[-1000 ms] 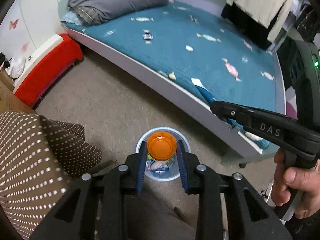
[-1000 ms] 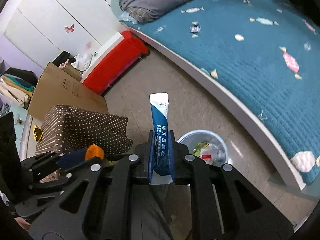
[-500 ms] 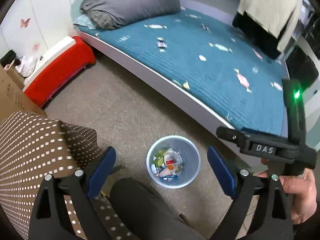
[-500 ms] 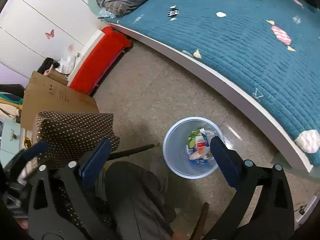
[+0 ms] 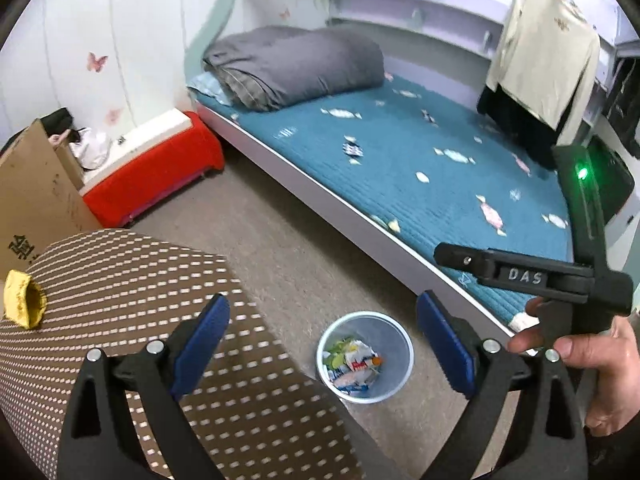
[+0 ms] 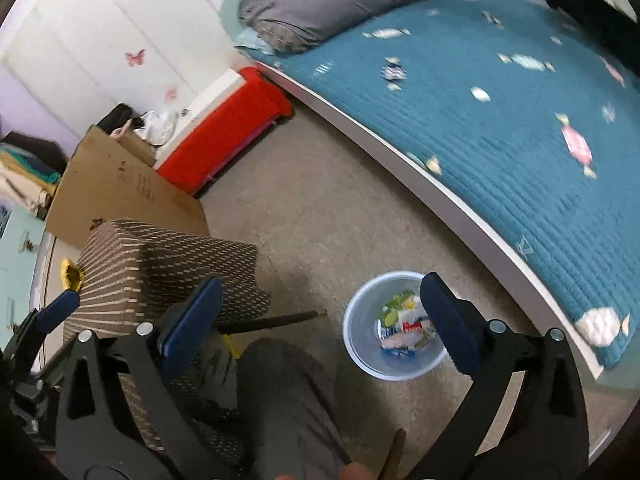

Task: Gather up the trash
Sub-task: 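Move both empty tools back over the table toward the yellow bag, then grasp the yellow bag with the right tool while the left tool grasps the paper tag with purple ring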

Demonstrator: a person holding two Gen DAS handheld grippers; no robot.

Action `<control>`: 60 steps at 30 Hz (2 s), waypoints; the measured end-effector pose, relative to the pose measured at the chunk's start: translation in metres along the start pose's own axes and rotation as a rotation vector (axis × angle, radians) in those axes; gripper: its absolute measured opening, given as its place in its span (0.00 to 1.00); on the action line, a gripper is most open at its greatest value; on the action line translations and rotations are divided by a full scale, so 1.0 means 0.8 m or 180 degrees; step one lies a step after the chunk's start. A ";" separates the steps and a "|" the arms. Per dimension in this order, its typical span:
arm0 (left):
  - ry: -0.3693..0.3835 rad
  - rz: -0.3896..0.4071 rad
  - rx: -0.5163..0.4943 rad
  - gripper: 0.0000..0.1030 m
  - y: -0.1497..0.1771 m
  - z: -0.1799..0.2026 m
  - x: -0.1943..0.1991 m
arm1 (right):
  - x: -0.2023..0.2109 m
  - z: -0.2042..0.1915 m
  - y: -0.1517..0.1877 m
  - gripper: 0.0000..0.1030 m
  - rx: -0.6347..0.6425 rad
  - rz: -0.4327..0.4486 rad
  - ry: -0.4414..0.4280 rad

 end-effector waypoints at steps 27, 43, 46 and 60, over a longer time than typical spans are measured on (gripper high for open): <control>-0.1210 0.0876 0.1481 0.90 0.143 -0.278 0.251 | 0.044 -0.441 0.055 0.94 0.2285 0.0323 -0.1053; -0.1592 0.0818 0.1885 0.90 0.200 -0.433 0.280 | -0.071 -0.639 0.119 0.82 0.3567 0.0235 -0.1109; -0.1565 0.0778 0.1836 0.90 0.190 -0.448 0.269 | -0.086 -0.637 0.123 0.48 0.3601 0.0179 -0.1044; -0.1371 0.0388 0.1038 0.90 0.101 -0.493 0.170 | -0.061 -0.544 0.076 0.41 0.2624 0.0021 -0.1377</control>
Point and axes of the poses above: each gripper's, at about its wrist camera, not at the fingertips, and x roughly against the way its jaws point, z to its right, y to its underside, the point moved 6 cm from there along -x, roughly the way its jaws point, and after that the axes turned 13 degrees about y, right-handed, at the moved point
